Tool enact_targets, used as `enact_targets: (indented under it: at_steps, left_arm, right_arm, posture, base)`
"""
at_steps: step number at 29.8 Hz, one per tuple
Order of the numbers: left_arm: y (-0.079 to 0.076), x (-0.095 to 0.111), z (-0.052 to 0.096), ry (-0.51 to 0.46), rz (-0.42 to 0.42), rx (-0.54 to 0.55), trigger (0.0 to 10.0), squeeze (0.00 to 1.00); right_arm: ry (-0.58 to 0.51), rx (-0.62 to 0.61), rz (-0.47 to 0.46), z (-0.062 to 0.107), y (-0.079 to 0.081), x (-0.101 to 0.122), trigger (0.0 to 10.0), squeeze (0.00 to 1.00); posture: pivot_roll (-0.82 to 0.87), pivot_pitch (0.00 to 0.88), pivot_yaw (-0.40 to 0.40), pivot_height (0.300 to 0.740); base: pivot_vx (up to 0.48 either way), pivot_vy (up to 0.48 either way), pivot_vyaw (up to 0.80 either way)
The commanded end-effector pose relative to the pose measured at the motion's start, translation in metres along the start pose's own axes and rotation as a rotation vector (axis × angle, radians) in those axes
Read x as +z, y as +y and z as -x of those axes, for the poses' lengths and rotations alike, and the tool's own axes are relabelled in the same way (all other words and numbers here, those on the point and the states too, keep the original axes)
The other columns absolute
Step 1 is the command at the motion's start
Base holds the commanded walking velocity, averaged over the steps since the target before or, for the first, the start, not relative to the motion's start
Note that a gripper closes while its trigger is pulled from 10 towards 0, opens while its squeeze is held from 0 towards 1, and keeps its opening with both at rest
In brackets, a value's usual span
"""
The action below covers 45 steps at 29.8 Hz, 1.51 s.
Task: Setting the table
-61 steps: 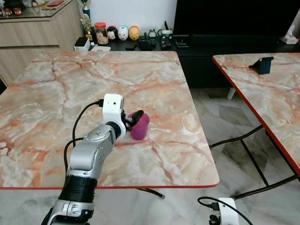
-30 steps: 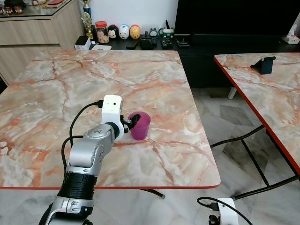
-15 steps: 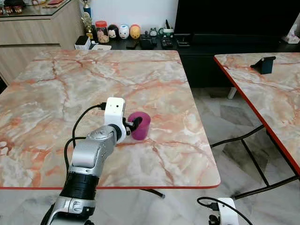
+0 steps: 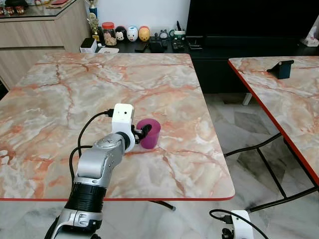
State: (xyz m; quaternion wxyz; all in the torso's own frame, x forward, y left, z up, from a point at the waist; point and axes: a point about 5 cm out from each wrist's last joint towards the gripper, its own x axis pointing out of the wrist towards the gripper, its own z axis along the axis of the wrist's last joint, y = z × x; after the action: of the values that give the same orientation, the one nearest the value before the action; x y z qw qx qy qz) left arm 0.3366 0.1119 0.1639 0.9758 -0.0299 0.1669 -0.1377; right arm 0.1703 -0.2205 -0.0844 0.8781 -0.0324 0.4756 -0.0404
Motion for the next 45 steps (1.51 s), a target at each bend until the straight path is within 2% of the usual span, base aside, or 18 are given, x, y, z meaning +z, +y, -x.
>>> enact_targets:
  at_steps: [1,18,30,31,45]
  left_arm:
    - [-0.0001,0.0024,-0.0018,0.001,-0.013,0.011,0.0,0.00]
    - [0.0035,0.0073,-0.0012,-0.010,-0.018,0.015,0.0,0.00]
    - [0.0019,0.0026,0.0011,0.033,-0.049,-0.007,0.0,0.00]
    - [0.0019,0.0035,0.0017,0.039,-0.075,-0.018,0.0,0.00]
    - [-0.0006,0.0084,0.0029,0.014,-0.095,-0.034,0.0,0.00]
  right_arm:
    - [0.008,-0.002,0.014,0.0000,-0.0023,0.0005,10.0,0.00]
    - [0.005,-0.001,0.011,-0.0001,-0.0021,0.0010,10.0,0.00]
    - [0.005,-0.001,0.012,-0.0001,-0.0022,0.0012,10.0,0.00]
    - [0.005,-0.001,0.014,-0.0001,-0.0023,0.0013,10.0,0.00]
    - [0.005,-0.001,0.018,-0.0001,-0.0027,0.0014,10.0,0.00]
  posture:
    - [0.12,0.000,-0.039,0.707]
    - [0.12,0.000,-0.039,0.707]
    - [0.12,0.000,-0.042,0.707]
    - [0.12,0.000,-0.042,0.707]
    - [0.12,0.000,-0.043,0.707]
  base:
    - [0.000,0.000,0.00]
    - [0.000,0.000,0.00]
    - [0.000,0.000,0.00]
    - [0.000,0.000,0.00]
    - [0.000,0.000,0.00]
